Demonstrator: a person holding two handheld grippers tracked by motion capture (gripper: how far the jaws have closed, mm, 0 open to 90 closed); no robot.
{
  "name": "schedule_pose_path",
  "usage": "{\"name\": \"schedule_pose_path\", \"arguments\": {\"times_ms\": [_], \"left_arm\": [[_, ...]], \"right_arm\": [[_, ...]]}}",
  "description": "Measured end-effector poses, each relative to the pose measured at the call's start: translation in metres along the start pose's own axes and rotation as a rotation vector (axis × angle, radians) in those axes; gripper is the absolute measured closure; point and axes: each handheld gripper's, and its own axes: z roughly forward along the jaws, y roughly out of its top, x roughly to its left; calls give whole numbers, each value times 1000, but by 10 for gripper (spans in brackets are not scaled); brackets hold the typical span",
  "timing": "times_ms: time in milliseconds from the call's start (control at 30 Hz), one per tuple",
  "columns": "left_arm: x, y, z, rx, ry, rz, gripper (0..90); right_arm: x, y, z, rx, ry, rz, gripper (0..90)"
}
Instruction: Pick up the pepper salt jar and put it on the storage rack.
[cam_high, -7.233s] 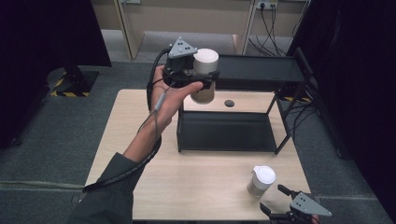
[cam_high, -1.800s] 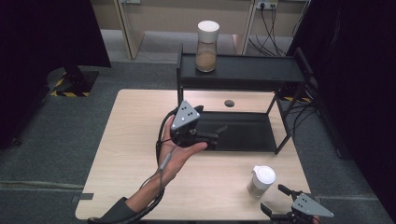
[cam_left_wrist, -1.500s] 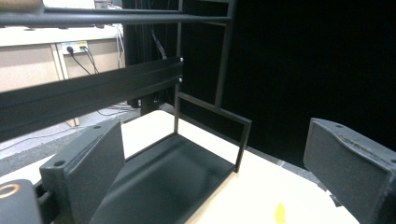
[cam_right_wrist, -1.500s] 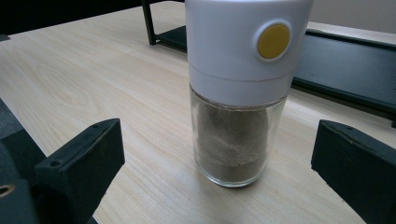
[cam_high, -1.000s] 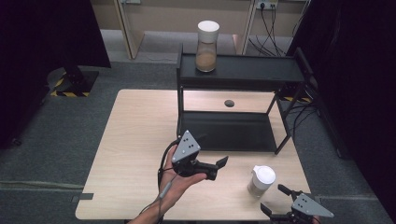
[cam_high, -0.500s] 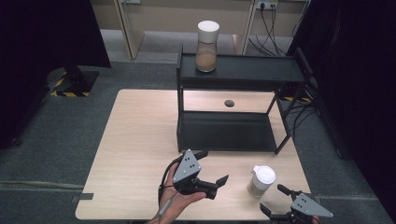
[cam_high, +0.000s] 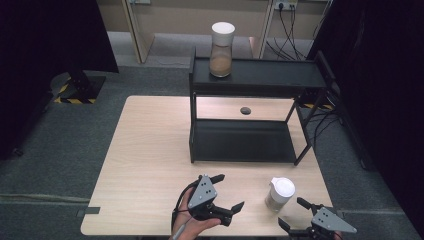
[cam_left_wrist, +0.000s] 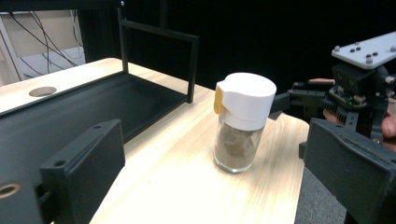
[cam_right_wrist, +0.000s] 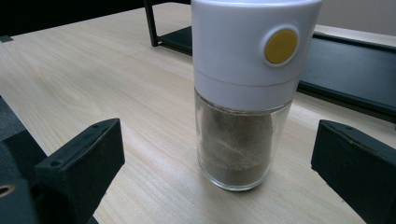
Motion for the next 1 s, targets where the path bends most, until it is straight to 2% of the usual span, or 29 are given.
{"name": "schedule_pose_path", "arguments": {"times_ms": [400, 533, 700, 767, 867, 1000], "left_arm": [[-5, -22, 3, 6, -19, 13, 47], [-6, -26, 5, 23, -33, 24, 48], [-6, -38, 7, 8, -40, 14, 47], [-7, -42, 8, 8, -44, 19, 46], [-8, -47, 7, 7, -46, 49, 45], [-7, -55, 8, 5, -56, 48, 44]], "right_arm": [[0, -1, 0, -2, 0, 3, 30], [0, -1, 1, -1, 2, 2, 30], [-1, -2, 0, -8, 3, 5, 30], [-1, -2, 0, -10, 4, 6, 30], [-1, -2, 0, -12, 5, 4, 30], [-1, -3, 0, -17, 10, 3, 30]]}}
